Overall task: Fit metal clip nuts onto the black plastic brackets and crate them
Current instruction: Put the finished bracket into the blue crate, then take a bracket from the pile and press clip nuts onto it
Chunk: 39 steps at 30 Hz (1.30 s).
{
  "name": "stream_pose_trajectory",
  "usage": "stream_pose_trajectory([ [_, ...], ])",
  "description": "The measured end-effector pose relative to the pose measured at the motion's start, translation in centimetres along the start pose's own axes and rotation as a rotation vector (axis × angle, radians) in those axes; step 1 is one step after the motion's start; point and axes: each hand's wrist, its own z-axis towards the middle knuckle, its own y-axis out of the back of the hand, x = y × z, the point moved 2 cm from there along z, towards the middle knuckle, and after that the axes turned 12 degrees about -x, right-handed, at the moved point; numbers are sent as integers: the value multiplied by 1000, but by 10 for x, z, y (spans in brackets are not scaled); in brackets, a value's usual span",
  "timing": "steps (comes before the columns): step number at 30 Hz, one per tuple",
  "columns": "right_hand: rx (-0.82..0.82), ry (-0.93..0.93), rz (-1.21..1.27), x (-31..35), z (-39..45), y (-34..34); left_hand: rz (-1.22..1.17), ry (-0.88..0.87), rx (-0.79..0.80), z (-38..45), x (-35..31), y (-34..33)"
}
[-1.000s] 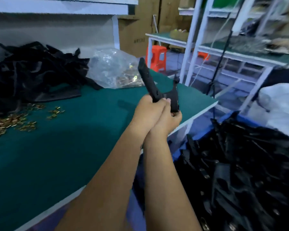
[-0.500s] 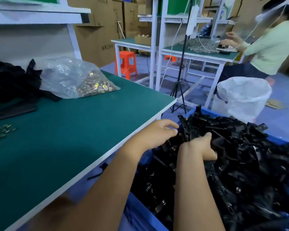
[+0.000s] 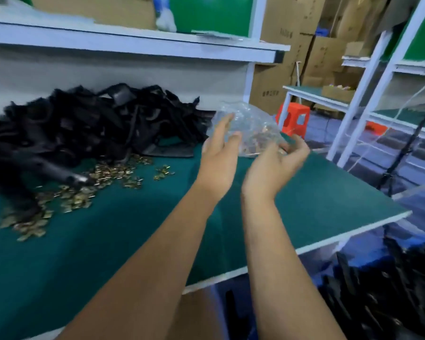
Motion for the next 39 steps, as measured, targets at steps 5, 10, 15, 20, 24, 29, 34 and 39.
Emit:
stream_pose_trajectory([
  [5,403,34,-159,-47,-99,-63,248,-139,-453,30,12,125],
  [10,660,183,-542,-106,-139,-71,632,-147,-499,22,51,203],
  [15,716,417,-772,-126,-98,-94,917,-54,-397,36,83,198],
  [20,781,323,-1088,-149,-67,-104,1037,-121,-303,56,93,170],
  [24,990,422,-1416,-165,-76,-116,968,-51,-349,59,96,175],
  [29,881,464,-1344,-167,-75,-121,833,38,-393,57,92,182],
  [34,712,102,-803,-157,-68,-114,808,63,-388,55,92,183],
  [39,629,-486,-201,-152,-77,-108,818,84,-380,56,94,184],
])
